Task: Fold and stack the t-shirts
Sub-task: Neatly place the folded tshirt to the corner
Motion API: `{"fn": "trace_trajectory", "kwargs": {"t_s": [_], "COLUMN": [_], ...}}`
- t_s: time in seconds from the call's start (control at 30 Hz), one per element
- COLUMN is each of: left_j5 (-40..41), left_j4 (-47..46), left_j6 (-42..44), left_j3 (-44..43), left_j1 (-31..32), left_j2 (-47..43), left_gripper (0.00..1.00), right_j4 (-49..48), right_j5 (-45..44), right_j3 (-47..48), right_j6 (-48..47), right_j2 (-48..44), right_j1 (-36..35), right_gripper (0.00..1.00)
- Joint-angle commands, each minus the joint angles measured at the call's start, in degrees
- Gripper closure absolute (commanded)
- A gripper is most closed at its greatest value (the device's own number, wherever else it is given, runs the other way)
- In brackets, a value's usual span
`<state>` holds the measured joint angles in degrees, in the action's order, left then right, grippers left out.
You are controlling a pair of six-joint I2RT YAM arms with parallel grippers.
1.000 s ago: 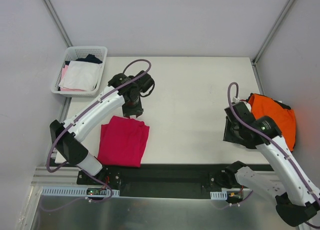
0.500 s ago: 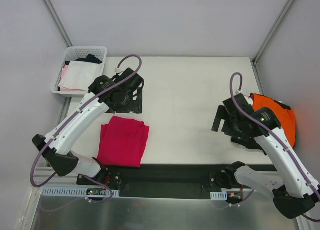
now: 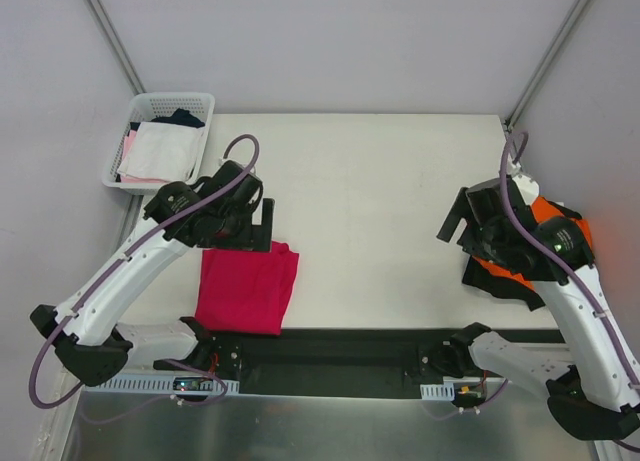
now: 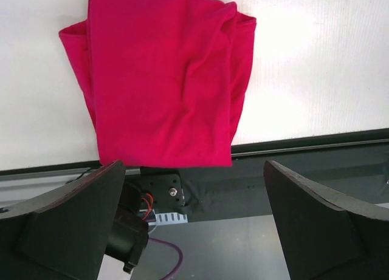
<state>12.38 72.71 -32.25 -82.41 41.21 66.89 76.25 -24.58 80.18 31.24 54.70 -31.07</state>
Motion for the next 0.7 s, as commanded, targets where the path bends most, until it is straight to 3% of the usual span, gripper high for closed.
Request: {"fn": "trace_trajectory", "kwargs": {"t_s": [0.0,0.07,0.1,0.17,0.2,0.3,0.47,0.53,0.67], "left_j5": [-1.8,-1.7,-1.6,-1.4,-1.4,-2.0,-9.3,-10.4,-9.5], "left_j4": [-3.4,-4.4,-5.4,-6.0,-6.3,-6.5,-4.2,-3.8,-3.8], "left_j6": [3.8,4.9,5.3,6.0,6.1,6.4,5.7,4.7,2.0], "left_j3": [0.3,0.2,-0.2,-1.3,-3.4,-9.8,-24.1,-28.3,-27.0], "left_j1": [0.1,0.0,-0.1,-0.6,-1.0,-2.8,-7.9,-9.6,-11.1], "left_j2": [2.3,4.8,6.0,10.0,11.6,18.8,32.5,35.6,35.4], "left_gripper": [0.01,0.01,0.01,0.01,0.01,0.01,0.03,0.05,0.05], "right_j4": [17.5,12.1,9.8,5.4,4.4,-0.1,-0.9,-1.4,-5.7], "right_j5": [-5.6,-4.7,-3.3,-2.8,-3.5,-4.3,-5.3,-4.3,5.0], "right_j3": [3.2,2.3,1.1,0.7,0.9,2.8,17.2,21.0,25.0], "right_j6": [-0.7,-4.0,-5.4,-8.6,-9.8,-16.9,-26.9,-30.1,-33.4], "right_j2": [1.9,3.0,3.7,7.0,8.7,17.6,37.1,41.0,45.1], "right_j1": [-0.2,-0.3,-0.2,0.0,0.4,1.5,2.9,3.3,5.7], "right_gripper": [0.04,0.02,0.06,0.27,0.32,0.37,0.51,0.51,0.44]}}
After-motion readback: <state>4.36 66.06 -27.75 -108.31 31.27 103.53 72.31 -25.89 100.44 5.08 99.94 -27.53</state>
